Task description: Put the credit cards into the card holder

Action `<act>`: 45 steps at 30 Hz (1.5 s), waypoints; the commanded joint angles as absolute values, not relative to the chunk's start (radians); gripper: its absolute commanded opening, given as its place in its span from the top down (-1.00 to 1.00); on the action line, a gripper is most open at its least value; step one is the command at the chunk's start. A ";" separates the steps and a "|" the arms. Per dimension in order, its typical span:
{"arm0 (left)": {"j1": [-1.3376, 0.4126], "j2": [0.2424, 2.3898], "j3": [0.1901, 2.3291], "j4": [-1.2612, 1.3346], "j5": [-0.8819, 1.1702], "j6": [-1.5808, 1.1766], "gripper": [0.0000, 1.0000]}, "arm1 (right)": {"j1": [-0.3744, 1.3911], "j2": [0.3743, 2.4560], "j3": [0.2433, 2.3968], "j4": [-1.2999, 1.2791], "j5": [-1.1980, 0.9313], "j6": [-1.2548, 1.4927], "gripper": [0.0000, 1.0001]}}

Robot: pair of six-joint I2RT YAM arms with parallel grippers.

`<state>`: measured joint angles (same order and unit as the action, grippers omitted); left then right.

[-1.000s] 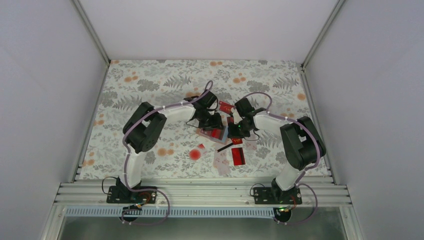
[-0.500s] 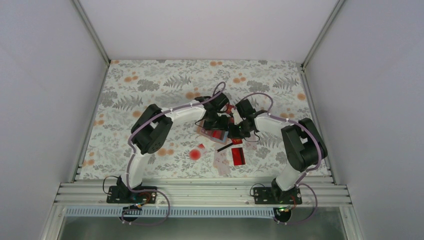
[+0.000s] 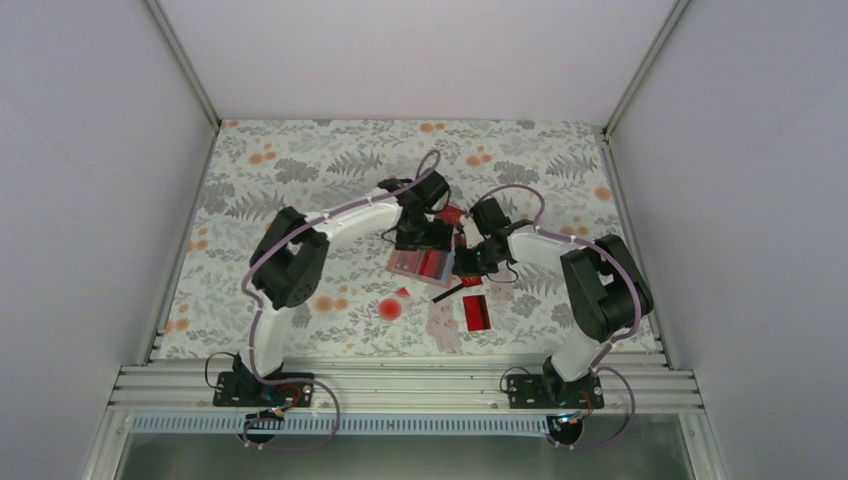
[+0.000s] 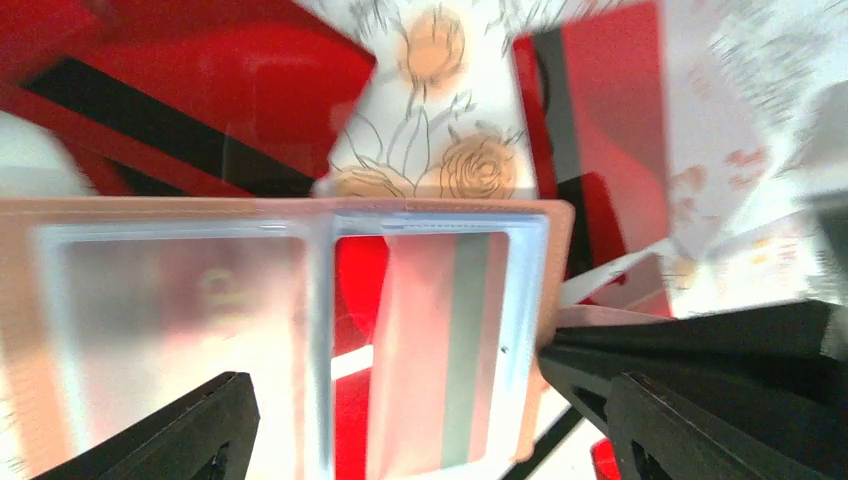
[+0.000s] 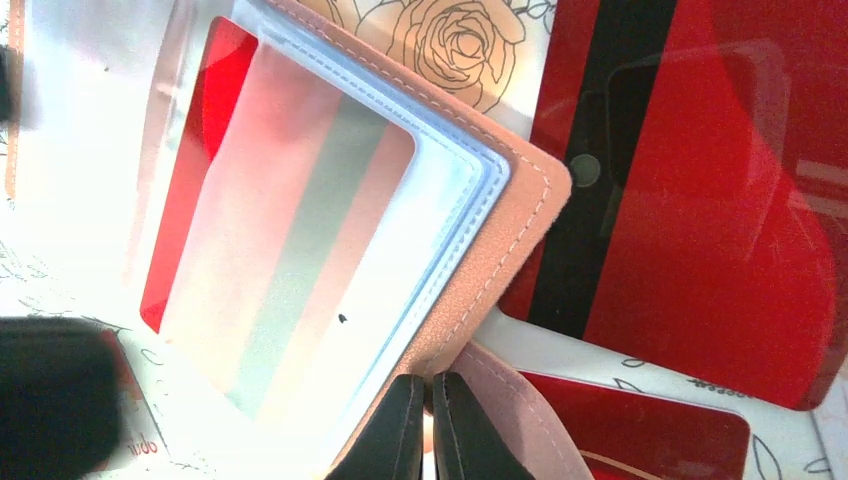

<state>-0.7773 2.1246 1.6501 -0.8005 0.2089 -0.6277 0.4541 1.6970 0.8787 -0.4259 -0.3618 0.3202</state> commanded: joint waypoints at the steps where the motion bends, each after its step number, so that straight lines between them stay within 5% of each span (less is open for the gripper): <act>1: -0.712 1.949 1.645 -0.838 0.180 -0.620 -0.77 | 0.472 1.723 0.884 -0.439 -0.309 0.298 0.92; 7: -0.568 1.806 1.478 -0.761 0.274 -0.498 -0.73 | 0.471 1.705 0.933 -0.491 -0.302 0.289 0.91; 15: -0.440 1.855 1.296 -0.585 0.560 -0.348 -0.42 | 0.471 1.687 0.950 -0.522 -0.300 0.308 0.90; 34: -0.386 2.082 1.263 -0.445 0.824 -0.260 -0.42 | 0.472 1.777 0.972 -0.502 -0.316 0.327 0.91; 45: -0.387 2.004 1.265 -0.459 0.881 -0.287 -0.40 | 0.476 1.826 0.986 -0.466 -0.340 0.342 0.91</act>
